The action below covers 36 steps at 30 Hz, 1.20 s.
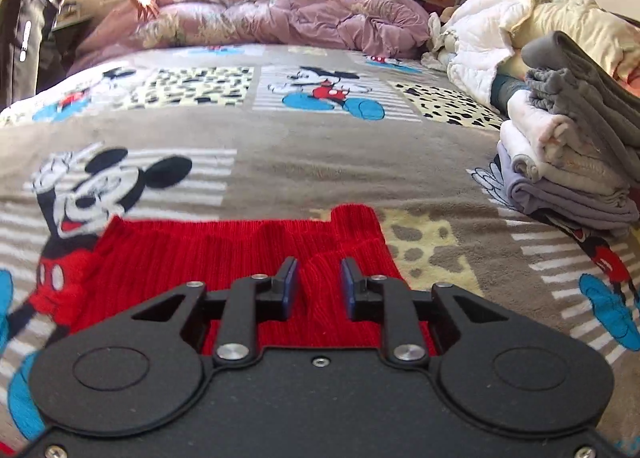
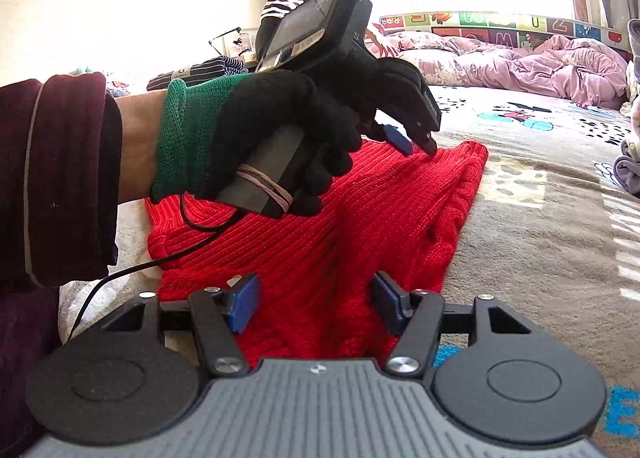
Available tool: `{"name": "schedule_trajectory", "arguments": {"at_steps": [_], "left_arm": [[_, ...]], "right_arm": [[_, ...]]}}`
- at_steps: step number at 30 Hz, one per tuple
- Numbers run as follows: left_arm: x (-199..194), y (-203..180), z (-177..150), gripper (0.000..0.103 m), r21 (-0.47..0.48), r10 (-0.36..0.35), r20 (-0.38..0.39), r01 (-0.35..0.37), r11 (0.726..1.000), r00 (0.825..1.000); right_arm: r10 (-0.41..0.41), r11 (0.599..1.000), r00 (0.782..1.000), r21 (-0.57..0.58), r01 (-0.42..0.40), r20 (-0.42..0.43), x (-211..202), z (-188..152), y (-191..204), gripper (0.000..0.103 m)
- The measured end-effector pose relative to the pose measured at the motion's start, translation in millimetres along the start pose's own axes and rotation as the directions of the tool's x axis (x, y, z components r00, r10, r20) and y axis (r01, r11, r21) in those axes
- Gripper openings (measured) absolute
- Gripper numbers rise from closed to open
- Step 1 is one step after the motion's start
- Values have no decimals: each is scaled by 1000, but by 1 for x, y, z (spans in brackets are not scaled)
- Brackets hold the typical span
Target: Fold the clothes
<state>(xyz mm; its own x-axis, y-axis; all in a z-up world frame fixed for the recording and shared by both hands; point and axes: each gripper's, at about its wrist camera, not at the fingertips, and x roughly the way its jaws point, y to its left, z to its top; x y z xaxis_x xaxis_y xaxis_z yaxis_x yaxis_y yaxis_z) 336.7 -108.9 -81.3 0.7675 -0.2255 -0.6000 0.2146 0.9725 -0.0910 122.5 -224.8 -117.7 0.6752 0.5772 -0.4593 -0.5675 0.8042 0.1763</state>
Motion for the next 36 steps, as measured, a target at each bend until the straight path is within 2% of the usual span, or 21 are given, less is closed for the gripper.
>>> {"name": "schedule_trajectory", "arguments": {"at_steps": [1, 3, 6, 8, 12, 13, 16, 18, 19, 20, 25, 27, 30, 32, 36], "left_arm": [[-4, -7, 2, 20, 42, 1, 18, -2, 999, 1000], [2, -20, 3, 20, 98, -37, -12, 38, 995, 999], [34, -34, -5, 20, 150, -44, -149, 67, 986, 988], [44, -42, -13, 23, 208, -16, -148, 47, 977, 989], [45, -58, -13, 23, 296, 55, -149, -8, 955, 987], [40, -57, -12, 23, 281, 52, -140, -11, 960, 989], [23, -52, -6, 24, 232, 44, -112, -17, 972, 993], [1, -41, -6, 34, 137, -2, -81, 14, 991, 997], [-12, -34, -7, 48, 97, -15, -63, 22, 995, 998], [-27, -26, -11, 52, 63, -19, -38, 21, 998, 999], [-91, 24, -38, 59, -113, -36, 4, 36, 993, 999], [-116, 48, -54, 63, -214, -45, 22, 49, 976, 999], [-145, 76, -78, 64, -345, -58, 45, 70, 936, 997], [-166, 96, -99, 64, -448, -48, 70, 75, 891, 996], [-190, 123, -134, 64, -571, 32, -45, -52, 820, 998]], "right_arm": [[1, 1000, 1000, 0, -1, 0, 1, 0, -1, 62], [3, 1000, 1000, 0, -3, -1, 1, 1, -2, 63], [7, 1000, 1000, 5, -7, 0, 1, 0, -3, 63], [10, 1000, 1000, 13, -10, 4, 0, 0, -3, 64], [17, 999, 1000, 28, -17, 13, -3, 0, -5, 66], [18, 999, 1000, 32, -19, 15, -3, 0, -5, 66], [23, 999, 1000, 43, -24, 21, -5, 0, -6, 66], [26, 998, 999, 51, -27, 25, -7, 0, -7, 66], [28, 998, 999, 54, -29, 28, -7, 0, -8, 65], [29, 998, 999, 58, -31, 30, -8, 0, -8, 65], [12, 989, 994, 143, -27, 105, -30, -1, -21, 65], [-4, 980, 991, 197, -23, 135, -37, -3, -29, 65], [-38, 958, 984, 287, -14, 175, -44, -8, -39, 66], [-61, 955, 981, 296, 4, 184, -45, -11, -36, 66], [-74, 976, 987, 214, 41, 146, -45, -17, -14, 66]]}}
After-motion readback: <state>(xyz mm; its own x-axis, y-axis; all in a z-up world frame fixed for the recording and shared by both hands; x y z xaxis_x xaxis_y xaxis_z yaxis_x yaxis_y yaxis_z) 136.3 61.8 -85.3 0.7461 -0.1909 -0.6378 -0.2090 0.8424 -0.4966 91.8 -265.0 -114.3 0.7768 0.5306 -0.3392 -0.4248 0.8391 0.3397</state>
